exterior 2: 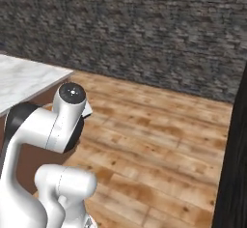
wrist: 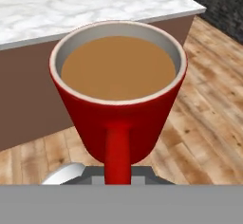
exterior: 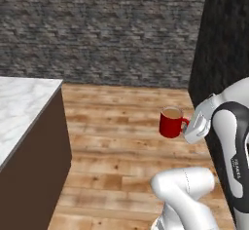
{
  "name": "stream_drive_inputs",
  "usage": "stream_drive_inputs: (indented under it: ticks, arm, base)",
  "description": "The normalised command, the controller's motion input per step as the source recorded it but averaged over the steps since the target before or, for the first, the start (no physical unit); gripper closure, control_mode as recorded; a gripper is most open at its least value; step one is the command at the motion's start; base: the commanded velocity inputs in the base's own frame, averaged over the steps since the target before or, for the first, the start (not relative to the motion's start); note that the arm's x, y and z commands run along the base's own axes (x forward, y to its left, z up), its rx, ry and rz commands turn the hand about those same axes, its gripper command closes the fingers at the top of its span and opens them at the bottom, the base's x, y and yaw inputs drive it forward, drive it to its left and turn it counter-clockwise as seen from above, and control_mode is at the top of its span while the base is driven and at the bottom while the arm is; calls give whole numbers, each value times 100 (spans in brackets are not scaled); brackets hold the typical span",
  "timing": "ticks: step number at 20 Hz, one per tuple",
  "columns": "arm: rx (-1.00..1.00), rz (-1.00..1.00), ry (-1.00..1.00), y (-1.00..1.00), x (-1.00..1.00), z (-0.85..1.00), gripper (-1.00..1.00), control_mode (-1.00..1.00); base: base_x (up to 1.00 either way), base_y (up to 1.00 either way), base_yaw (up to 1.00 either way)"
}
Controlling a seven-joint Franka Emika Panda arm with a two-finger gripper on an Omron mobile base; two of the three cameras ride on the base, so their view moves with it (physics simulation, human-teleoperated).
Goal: Pick up the brewed coffee from the coffee machine and place it next to the breakfast plate on the dining counter.
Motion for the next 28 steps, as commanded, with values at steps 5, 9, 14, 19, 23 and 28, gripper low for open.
stream_drive_inputs:
  ticks: [5, 9, 14, 19, 23, 28]
  arm:
    - [0, 0, 0, 0, 0, 0, 100, 100]
    - [0, 0, 0, 0, 0, 0, 100, 100]
    - [0, 0, 0, 0, 0, 0, 100, 100]
    - [0, 0, 0, 0, 0, 0, 100, 100]
    - [0, 0, 0, 0, 0, 0, 100, 100]
    - [0, 0, 0, 0, 0, 0, 100, 100]
  base:
    - [100, -42, 23]
    - [100, -40, 26]
    - [100, -28, 32]
    - [100, -32, 40]
    - [100, -43, 45]
    - [100, -38, 50]
